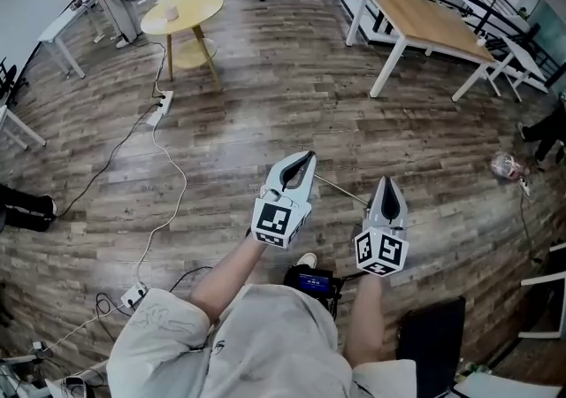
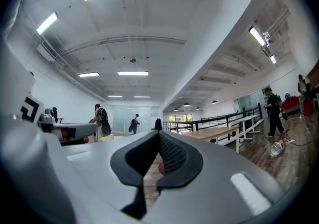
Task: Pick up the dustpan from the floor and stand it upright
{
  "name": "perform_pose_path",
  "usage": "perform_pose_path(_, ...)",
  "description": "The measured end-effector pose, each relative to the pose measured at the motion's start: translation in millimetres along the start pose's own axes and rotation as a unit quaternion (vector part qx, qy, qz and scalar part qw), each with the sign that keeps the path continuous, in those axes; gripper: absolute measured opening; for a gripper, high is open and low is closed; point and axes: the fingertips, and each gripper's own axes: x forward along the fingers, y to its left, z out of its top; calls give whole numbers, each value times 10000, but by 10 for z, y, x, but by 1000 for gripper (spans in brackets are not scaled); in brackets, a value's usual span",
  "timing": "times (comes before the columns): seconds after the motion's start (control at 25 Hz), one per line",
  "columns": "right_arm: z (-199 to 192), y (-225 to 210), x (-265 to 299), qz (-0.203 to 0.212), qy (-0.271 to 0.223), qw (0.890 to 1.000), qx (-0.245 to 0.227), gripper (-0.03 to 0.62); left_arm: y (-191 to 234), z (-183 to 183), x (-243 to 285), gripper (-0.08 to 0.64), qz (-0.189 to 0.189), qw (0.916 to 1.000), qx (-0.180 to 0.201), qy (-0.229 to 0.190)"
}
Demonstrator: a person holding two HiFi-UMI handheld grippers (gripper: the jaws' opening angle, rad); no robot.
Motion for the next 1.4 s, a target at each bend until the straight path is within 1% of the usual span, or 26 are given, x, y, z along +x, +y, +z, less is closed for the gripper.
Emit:
perform_pose_path(0.2, -73, -1309, 918, 51, -53, 9999, 142, 9, -405, -269, 1566, 20, -56, 10000, 24, 9)
perform_pose_path(0.4, -34, -2483, 1989, 2, -29, 9998, 199, 8, -617, -391, 3121, 20, -71, 9999, 112, -49)
perform_pose_path(0.68, -110, -4192, 3113, -25, -59, 9996, 293, 8, -1195, -754, 4973, 20, -45, 9997, 208, -78)
perform_pose_path(0.76, -175, -4537, 3381, 6, -82, 9995, 311, 8, -1301, -884, 5370, 20, -34, 9997, 208, -76)
perform_pose_path(0.84, -284, -4786, 3565, 55, -72, 9995, 313, 8, -1375, -1021, 5652, 20, -9, 9998, 207, -79)
perform_pose_path(0.92, -371, -4899, 3770, 64, -30, 9994, 338, 8, -1329, -1112, 5879, 20, -7, 9998, 183, -62)
perform_pose_path(0.96, -407, -4891, 3911, 47, -10, 9994, 355, 8, -1240, -1141, 5986, 20, -26, 9998, 174, -45)
perform_pose_path(1.08, -582, -4670, 4386, -19, 45, 9993, 377, 8, -791, -1262, 6251, 20, -132, 9998, 175, -43)
perform_pose_path(1.2, -847, -4211, 4876, -95, 79, 9994, 330, 8, -125, -1444, 6395, 20, -271, 9995, 129, -44)
perform_pose_path(1.28, -1044, -3849, 5200, -233, 74, 9991, 337, 8, 377, -1561, 6418, 20, -389, 9992, 89, -56)
perform_pose_path(1.4, -1259, -3207, 5829, -443, 96, 9982, 394, 8, 1288, -1639, 6489, 20, -540, 9984, 134, -71)
